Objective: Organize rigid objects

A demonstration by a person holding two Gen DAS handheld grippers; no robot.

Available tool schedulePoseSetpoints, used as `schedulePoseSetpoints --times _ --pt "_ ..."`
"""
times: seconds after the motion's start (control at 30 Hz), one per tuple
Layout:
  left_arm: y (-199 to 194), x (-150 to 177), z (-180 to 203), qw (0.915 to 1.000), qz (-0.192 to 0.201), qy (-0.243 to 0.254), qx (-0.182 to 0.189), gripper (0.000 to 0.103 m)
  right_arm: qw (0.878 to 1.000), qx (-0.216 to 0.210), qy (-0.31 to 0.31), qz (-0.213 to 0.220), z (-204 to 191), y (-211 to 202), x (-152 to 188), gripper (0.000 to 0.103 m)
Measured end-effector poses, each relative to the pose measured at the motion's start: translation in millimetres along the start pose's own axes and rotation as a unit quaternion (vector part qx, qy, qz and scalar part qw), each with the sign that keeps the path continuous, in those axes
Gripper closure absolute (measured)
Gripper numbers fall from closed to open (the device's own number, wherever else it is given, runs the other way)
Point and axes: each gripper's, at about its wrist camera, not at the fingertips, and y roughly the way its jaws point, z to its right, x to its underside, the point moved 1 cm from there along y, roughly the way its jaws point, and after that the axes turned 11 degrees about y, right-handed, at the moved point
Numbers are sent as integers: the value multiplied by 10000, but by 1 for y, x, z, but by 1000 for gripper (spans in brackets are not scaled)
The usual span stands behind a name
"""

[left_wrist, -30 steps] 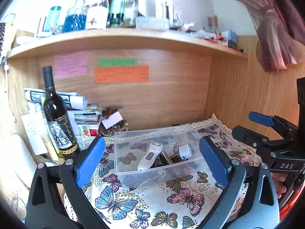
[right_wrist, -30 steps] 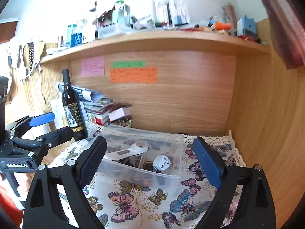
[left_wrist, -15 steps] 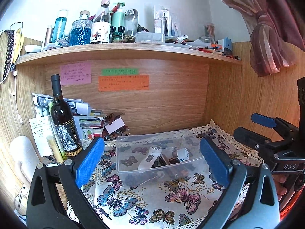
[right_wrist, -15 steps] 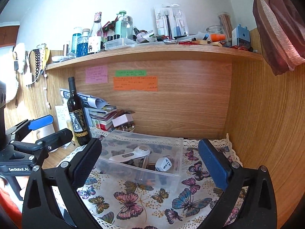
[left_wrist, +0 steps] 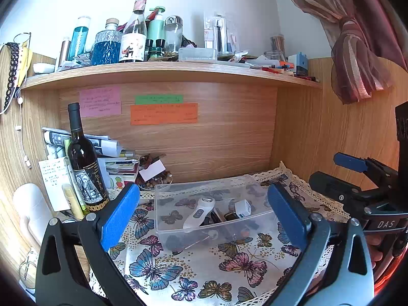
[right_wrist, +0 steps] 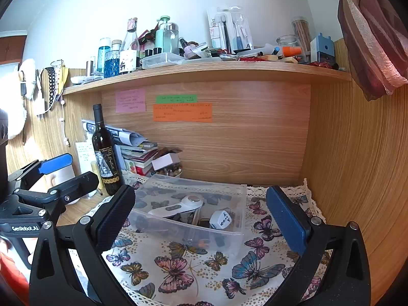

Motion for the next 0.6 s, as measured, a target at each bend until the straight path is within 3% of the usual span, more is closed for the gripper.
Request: schedulePoseSetpoints --times 0.6 --pt "3 0 1 10000 2 -2 80 1 10000 17 -8 -28 -3 0 1 0"
